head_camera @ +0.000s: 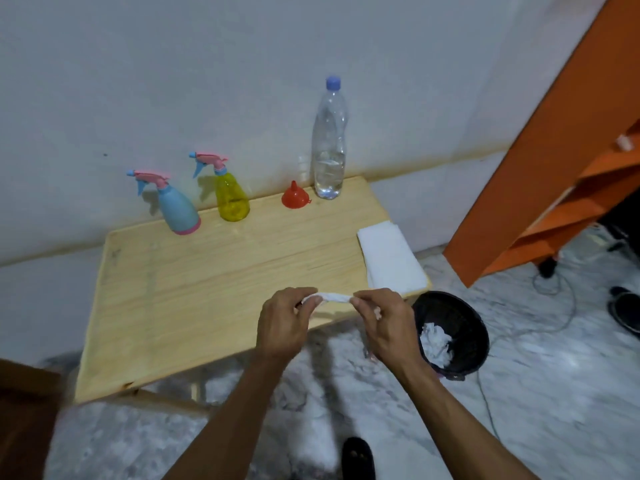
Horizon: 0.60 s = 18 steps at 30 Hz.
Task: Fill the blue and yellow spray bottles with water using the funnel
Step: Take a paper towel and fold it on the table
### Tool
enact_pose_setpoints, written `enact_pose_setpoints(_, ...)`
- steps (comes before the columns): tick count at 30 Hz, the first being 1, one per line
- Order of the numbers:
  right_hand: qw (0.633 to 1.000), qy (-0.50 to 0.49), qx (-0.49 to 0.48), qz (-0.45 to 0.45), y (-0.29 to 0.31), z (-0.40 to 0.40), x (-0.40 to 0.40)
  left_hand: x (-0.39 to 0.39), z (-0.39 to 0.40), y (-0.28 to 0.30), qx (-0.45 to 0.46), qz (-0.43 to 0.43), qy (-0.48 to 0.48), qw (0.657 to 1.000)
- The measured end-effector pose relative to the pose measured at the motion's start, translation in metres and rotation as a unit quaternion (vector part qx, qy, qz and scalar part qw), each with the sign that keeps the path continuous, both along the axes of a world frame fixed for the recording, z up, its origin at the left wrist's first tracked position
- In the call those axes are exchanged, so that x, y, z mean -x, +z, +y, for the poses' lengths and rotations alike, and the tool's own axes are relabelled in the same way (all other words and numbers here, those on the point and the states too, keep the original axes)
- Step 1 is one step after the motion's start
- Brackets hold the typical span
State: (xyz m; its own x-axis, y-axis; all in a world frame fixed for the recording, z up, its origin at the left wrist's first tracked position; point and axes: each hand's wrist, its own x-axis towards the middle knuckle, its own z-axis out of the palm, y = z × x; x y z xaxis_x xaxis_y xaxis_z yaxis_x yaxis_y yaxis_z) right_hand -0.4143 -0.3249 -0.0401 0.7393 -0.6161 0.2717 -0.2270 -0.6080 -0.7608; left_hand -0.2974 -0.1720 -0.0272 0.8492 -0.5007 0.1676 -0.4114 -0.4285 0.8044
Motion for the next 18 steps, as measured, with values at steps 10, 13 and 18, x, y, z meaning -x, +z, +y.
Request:
enact_pose_setpoints(10, 0.98, -0.195, 0.026, -0.024, 0.051, -0.008, 0.099, 0.064, -0.066, 0.057, -0.013, -0.049, -0.161, 0.986)
enact_pose_setpoints(13, 0.968, -0.248, 0.025, 0.006, 0.047, -0.024, 0.133, 0.092, -0.097, 0.055, -0.045, -0.053, -0.216, 0.974)
enact_pose_setpoints(18, 0.944, -0.328, -0.008, 0.036, 0.033, -0.056, 0.171, 0.138, -0.148, 0.043, -0.08, -0.04, -0.264, 0.96)
